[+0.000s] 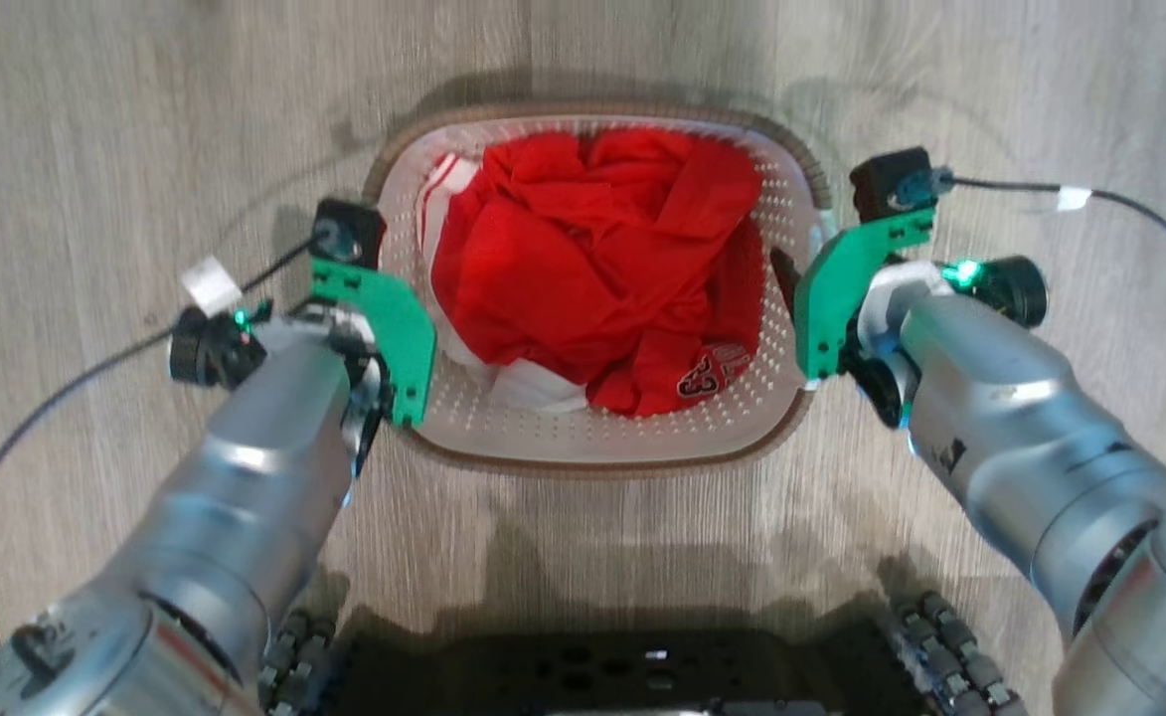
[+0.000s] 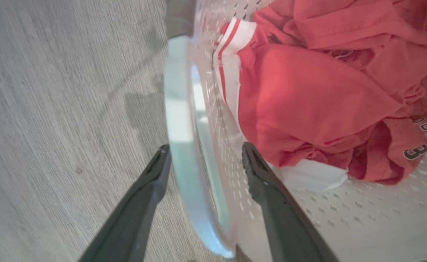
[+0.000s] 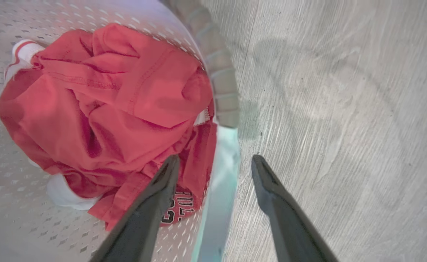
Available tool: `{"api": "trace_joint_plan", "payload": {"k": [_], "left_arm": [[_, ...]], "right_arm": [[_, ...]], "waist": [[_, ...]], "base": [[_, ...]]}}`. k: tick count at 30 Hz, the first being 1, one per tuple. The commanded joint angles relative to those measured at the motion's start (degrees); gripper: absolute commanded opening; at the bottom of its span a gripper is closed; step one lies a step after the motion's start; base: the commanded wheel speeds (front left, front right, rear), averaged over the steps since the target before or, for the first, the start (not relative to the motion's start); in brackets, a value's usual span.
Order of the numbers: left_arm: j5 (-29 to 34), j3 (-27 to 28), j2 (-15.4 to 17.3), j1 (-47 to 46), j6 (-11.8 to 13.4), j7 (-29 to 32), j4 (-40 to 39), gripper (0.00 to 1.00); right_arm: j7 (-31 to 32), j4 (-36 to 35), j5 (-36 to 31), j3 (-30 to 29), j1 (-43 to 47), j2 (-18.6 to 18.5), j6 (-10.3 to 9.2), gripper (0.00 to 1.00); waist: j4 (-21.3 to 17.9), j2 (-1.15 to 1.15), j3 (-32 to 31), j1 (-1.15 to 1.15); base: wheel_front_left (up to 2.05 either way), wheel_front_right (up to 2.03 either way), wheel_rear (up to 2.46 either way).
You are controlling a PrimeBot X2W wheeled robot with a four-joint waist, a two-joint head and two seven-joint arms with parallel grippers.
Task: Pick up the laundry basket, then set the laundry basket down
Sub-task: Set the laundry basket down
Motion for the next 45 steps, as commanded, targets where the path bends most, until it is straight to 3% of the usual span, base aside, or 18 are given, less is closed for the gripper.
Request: {"api": "trace_joint_plan", "payload": {"k": [1,13,20,24,27,29,34,39,45], "left_arm": [[-0.43,0.00,1.48,3.05,0.47,0.21,0.29,1.00],[-0.82,-0.63,2.66,13.25,2.39,-5.76,0.31,1.00],[-3.53,2.78,2.43,16.05,1.43,-14.09,-0.99,1.00],[-4.54,7.01,3.33,16.09,1.42,-14.93,-5.87,1.00],[-2.16,16.23,6.10,18.15,3.40,-14.97,-17.62,1.00],[2.87,24.01,7.39,21.66,4.08,-14.98,-28.00,1.00],[17.46,39.02,4.75,34.44,1.04,-14.99,-47.72,1.00],[27.20,47.20,2.03,42.76,-1.57,-15.00,-57.64,1.00],[30.82,51.17,1.32,48.76,-4.53,-15.00,-65.23,1.00]], "right_arm": [[0.23,-0.14,-0.56,-0.16,5.54,0.60,0.41,1.00],[-2.67,-2.29,0.40,-0.21,15.91,1.09,0.41,1.00],[-9.31,-4.34,2.42,-2.68,19.03,1.10,0.41,1.00],[-10.29,-6.62,2.24,-5.37,18.99,0.51,0.41,1.00],[-10.35,-12.54,-2.23,-13.14,17.80,-2.10,0.41,1.00],[-10.36,-17.37,-7.83,-19.70,19.26,-3.69,0.41,1.00],[-10.38,-31.93,-25.92,-37.58,29.09,-4.47,0.41,1.00],[-10.38,-45.60,-38.95,-49.87,41.14,-1.24,0.41,1.00],[-10.38,-57.42,-45.48,-56.13,50.56,0.76,0.41,1.00]], "waist": [[-0.56,0.00,-3.30,0.00],[-2.57,0.00,-22.60,0.00],[-2.65,0.00,-32.00,0.00],[-2.63,0.00,-34.93,0.00],[-2.74,0.00,-36.92,0.00],[-2.80,0.00,-38.11,0.00],[-2.80,0.00,-41.34,0.00],[-2.20,0.00,-44.31,0.00],[-1.62,0.00,-46.06,0.00]], "base": [[0.00,0.00,0.00],[0.00,0.00,0.00],[0.00,0.00,0.00],[0.00,0.00,0.00],[0.00,0.00,0.00],[0.00,0.00,0.00],[0.00,0.00,0.00],[0.00,0.00,0.00],[0.00,0.00,0.00]]}}
